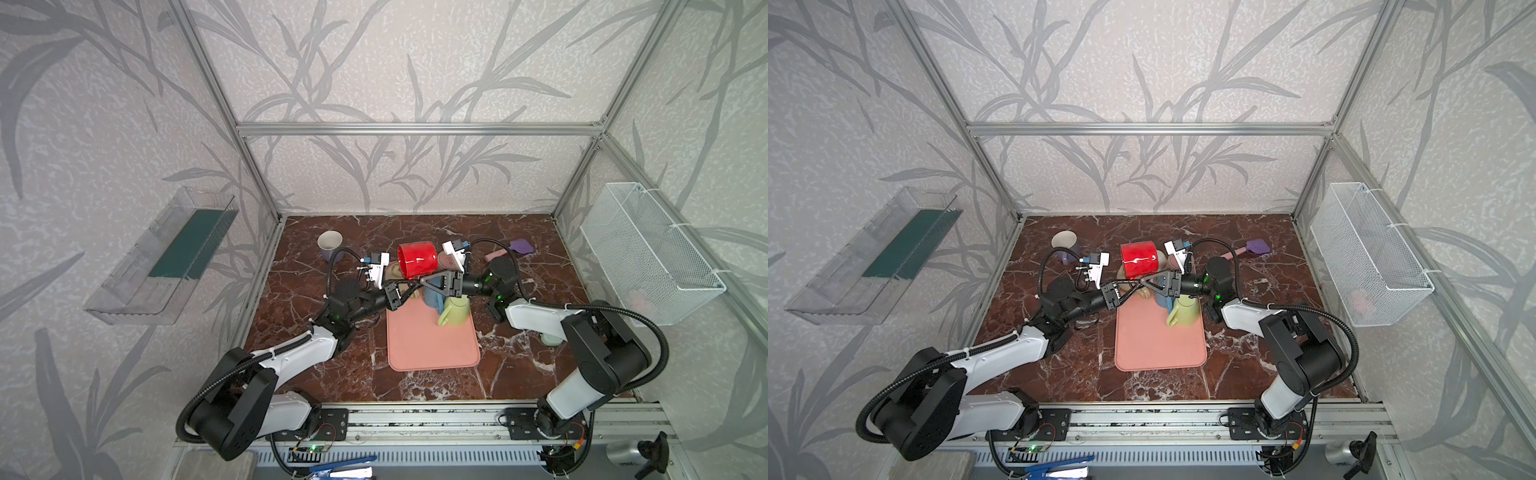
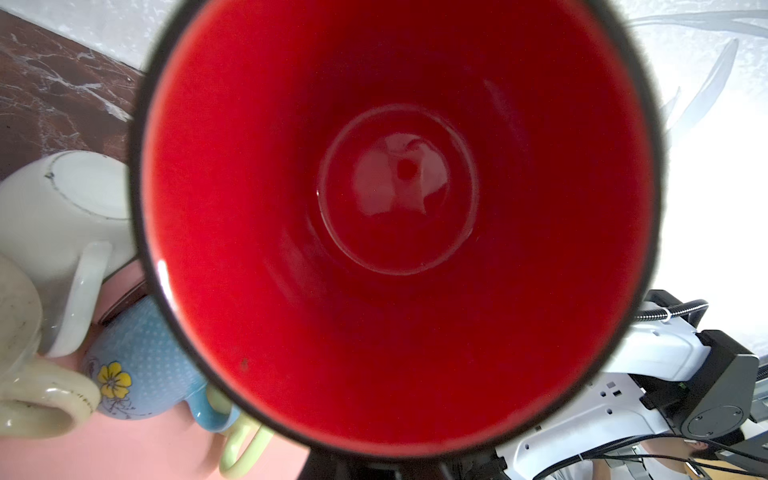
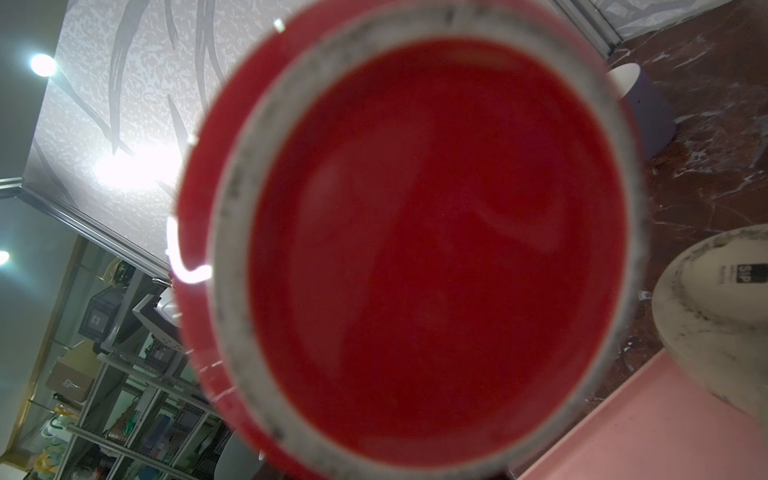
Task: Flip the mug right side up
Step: 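Grasp the red mug with the left gripper while the right gripper releases it, then carry the red mug upright with the left gripper beside the lavender mug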
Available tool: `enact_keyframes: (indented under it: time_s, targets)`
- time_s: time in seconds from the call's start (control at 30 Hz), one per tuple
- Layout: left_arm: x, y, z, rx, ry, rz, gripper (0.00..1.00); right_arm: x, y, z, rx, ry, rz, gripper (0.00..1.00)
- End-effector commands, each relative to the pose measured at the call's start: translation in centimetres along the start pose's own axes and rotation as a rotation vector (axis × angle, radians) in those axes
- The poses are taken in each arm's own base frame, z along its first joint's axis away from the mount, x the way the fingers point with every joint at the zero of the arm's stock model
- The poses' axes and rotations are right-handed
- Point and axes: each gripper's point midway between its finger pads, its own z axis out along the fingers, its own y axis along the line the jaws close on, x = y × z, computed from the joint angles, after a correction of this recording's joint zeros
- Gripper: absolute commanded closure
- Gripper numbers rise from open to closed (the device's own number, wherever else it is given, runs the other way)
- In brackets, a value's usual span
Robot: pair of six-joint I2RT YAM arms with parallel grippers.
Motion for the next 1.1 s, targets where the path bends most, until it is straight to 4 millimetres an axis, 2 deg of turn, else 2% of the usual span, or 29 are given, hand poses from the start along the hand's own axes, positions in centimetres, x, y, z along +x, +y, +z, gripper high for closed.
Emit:
enact_keyframes:
  time_s: [0.0,0.33,0.6,0.87,1.07]
  targets:
    - [-2.3,-2.5,-0.8,0.060,-0.106,0.087,1.00,-0.3,0.9,-0.2,-0.038,-0.006,-0.042,0.56]
    - [-2.5,-0.7,-2.1,-0.050,-0.165,0.094,1.00,-0.4,-0.3,-0.5,-0.004,-0.013,-0.019,0.52]
    - [-3.5,1.4,-4.1,-0.252,-0.192,0.131,1.00,0.0,-2.1,-0.9,0.145,0.008,-0.016,0.49]
    - [-5.1,2.1,-6.3,-0.386,-0.231,0.154,1.00,0.0,-2.2,-1.6,0.231,0.009,-0.019,0.33]
    - [-6.2,3.0,-8.3,-0.529,-0.206,0.172,1.00,0.6,-2.5,-2.2,0.366,0.045,-0.077,0.24]
